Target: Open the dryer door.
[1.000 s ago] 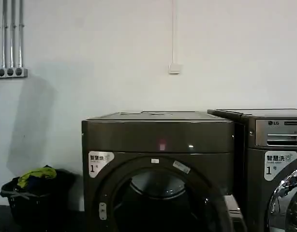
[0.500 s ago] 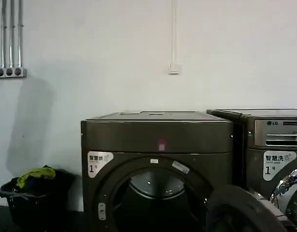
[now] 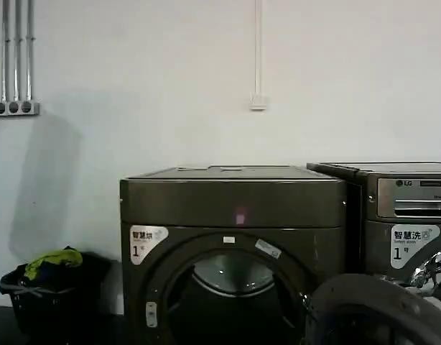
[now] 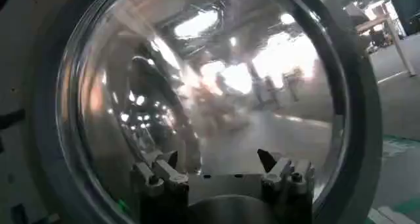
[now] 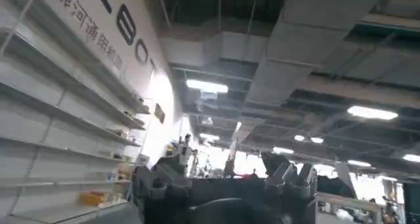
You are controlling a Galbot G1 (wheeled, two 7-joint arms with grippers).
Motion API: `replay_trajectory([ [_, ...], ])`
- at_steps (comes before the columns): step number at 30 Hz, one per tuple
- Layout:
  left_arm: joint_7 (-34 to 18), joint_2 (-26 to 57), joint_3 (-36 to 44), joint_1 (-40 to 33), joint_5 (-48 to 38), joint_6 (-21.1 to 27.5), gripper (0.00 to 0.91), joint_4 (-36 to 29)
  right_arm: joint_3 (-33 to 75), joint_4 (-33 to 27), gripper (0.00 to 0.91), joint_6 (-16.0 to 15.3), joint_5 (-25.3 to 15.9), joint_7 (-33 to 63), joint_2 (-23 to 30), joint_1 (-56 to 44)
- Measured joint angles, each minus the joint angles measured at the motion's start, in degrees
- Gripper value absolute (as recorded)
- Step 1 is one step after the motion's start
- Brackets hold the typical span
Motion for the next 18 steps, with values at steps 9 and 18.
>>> replay_trajectory([
  [9, -7.93, 0.87, -1.73, 2.28, 5.17, 3.0, 0.907, -2.06, 0.45, -1.75, 0.907, 0.03, 0.01, -0.39, -0.36, -0.4],
  [18, -22.3, 5.95, -13.56, 9.79, 3.79, 19.03, 0.907, -13.4, -0.84, -2.98, 0.907, 0.13, -0.72, -0.51, -0.26, 0.15],
])
